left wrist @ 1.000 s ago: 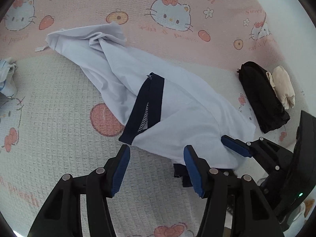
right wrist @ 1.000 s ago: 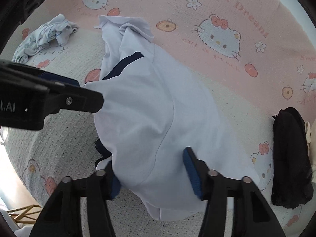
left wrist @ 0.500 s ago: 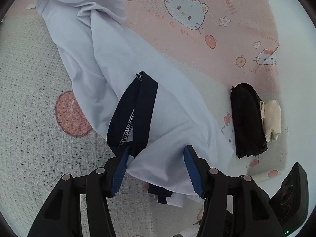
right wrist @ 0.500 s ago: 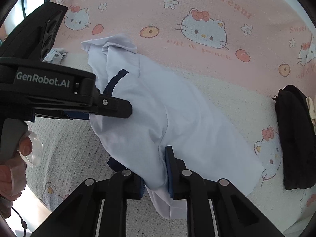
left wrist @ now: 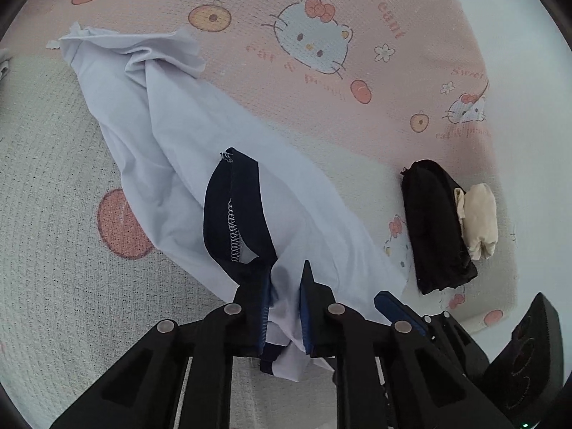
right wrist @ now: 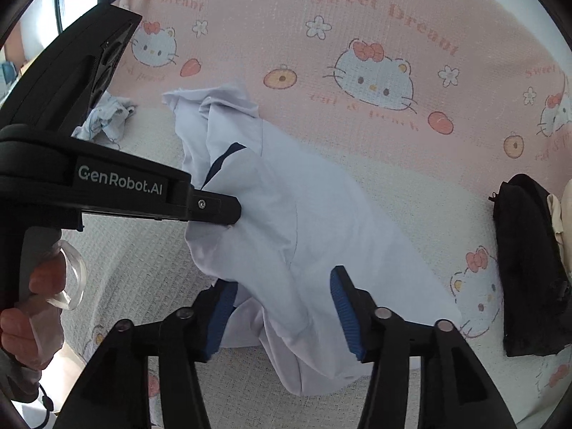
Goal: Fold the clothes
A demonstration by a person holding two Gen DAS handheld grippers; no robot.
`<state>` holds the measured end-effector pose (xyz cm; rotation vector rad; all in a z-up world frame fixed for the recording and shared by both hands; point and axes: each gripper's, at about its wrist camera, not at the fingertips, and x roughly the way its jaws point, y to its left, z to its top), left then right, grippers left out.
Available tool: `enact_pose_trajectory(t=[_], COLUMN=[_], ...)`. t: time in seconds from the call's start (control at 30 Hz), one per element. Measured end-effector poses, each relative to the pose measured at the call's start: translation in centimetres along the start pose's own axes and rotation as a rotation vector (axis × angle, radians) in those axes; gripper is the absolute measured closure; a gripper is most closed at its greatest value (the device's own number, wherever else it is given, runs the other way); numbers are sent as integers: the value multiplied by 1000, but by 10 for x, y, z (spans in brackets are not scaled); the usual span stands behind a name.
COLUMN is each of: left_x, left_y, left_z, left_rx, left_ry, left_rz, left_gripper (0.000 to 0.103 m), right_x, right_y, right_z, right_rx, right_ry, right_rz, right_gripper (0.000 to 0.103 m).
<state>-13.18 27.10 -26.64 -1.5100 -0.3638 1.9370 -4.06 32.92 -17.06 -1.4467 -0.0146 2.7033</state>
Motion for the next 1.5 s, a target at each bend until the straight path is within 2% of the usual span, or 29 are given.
enact_pose_trajectory(t=[0.07, 0.23, 0.27, 0.3, 0.37, 0.47, 0.6, 0.7, 0.73, 0.77, 0.87, 1.03, 1.23, 1.4, 1.5], left_x=[-1, -3, -3, -2, -2, -8, -13, -18, -19, -21, -21, 2, 32, 32, 36], left_y=[-3, -8, -7, -7, -8, -10, -7, -4, -3, -2, 0, 3, 5, 2, 2], left_z=[5, 12, 13, 14, 17, 20, 23, 23, 23, 23, 22, 13, 0, -7, -9], left_rx=[10, 41, 34, 28, 22, 27, -15, -23, -25, -28, -32, -14, -34, -18, -8], left_ry=[19, 24, 29, 34, 40, 28, 13, -11, -19, -28, -33, 37, 151, 142, 125], left_rz=[-34, -51, -61, -71, -82, -87, -89, -58, -48, -37, -5, 32, 22, 43, 102], left_gripper=[91, 91, 91, 91, 91, 90, 85, 60, 47, 43, 43, 43, 43, 43, 42], right_x=[3, 17, 20, 23, 27, 24, 17, 16, 15, 15, 13, 6, 11, 15, 14], right_y=[-1, -2, -2, -4, -10, -23, -33, -42, -48, -53, -70, -95, -122, -133, -139], right_z=[2, 9, 11, 12, 14, 21, 31, 33, 32, 32, 30, 25, 12, 8, 5], right_rx=[15, 69, 80, 96, 148, 250, 276, 293, 309, 325, 373, 435, 526, 518, 538], right_ry=[-5, -18, -20, -21, -32, -61, -100, -95, -94, -95, -96, -117, -70, -50, -38], right_rz=[-4, -34, -40, -47, -1, 45, 36, 0, -1, -1, -2, -78, -125, -184, -205], right_gripper=[42, 43, 47, 64, 89, 96, 97, 98, 98, 98, 98, 98, 98, 98, 98])
